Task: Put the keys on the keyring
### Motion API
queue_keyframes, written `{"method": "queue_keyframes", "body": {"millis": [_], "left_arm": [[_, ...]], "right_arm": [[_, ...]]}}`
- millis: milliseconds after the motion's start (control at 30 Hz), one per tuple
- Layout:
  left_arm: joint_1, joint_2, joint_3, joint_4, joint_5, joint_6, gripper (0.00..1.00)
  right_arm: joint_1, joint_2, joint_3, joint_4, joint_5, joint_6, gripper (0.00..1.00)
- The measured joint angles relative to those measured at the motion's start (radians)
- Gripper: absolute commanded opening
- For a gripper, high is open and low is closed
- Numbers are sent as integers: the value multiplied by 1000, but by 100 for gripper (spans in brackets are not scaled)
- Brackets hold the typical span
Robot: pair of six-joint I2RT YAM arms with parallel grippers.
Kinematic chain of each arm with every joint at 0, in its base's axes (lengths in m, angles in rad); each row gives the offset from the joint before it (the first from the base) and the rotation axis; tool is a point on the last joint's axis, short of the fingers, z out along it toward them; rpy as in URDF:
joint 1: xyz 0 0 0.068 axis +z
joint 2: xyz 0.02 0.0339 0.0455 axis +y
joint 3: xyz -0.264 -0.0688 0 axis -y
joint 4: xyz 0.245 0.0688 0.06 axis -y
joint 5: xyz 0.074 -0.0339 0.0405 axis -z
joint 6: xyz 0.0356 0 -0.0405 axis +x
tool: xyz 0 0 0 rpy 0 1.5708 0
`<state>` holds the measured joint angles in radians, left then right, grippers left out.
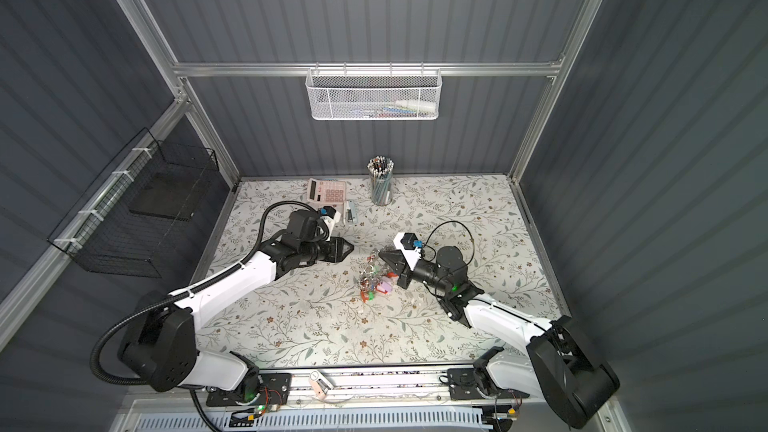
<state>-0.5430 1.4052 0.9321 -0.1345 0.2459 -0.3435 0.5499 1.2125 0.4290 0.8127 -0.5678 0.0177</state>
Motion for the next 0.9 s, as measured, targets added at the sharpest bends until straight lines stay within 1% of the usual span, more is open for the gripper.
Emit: {"method": "queue_keyframes", "body": {"millis": [33,100,200,267,367,433,467,533,667,733,800,900], "left_arm": [[2,-33,-30,39,9,8,54],[5,-90,-92,140,46,35,55],[14,-158,-209,336,127,79,59],[15,-183,-286,470,175,106,59],[16,-185,-356,639,228,161,61],[17,-181,-375,719,284,210,61],[20,-176,-375,748,314,239,57],[21,-161,-369,786,377,288,52],[21,-81,-286,777,529,340,51],[21,-31,-210,737,612,360,51],[21,7,-141,694,672,376,51],[21,29,-90,652,742,394,47]], "right_arm": [[-7,5,0,3,-15,5,0],[-23,8,2,2,-42,16,0],[-42,8,7,2,-83,32,0],[-48,8,15,1,-108,40,0],[-53,8,23,1,-138,56,0],[-55,8,24,1,-154,66,0],[-55,8,24,0,-163,72,0],[-58,6,25,-9,-174,80,0],[-58,-16,25,-36,-194,94,0],[-58,-37,26,-51,-199,98,0],[-58,-55,26,-65,-201,98,0],[-58,-68,29,-85,-207,99,0]]}}
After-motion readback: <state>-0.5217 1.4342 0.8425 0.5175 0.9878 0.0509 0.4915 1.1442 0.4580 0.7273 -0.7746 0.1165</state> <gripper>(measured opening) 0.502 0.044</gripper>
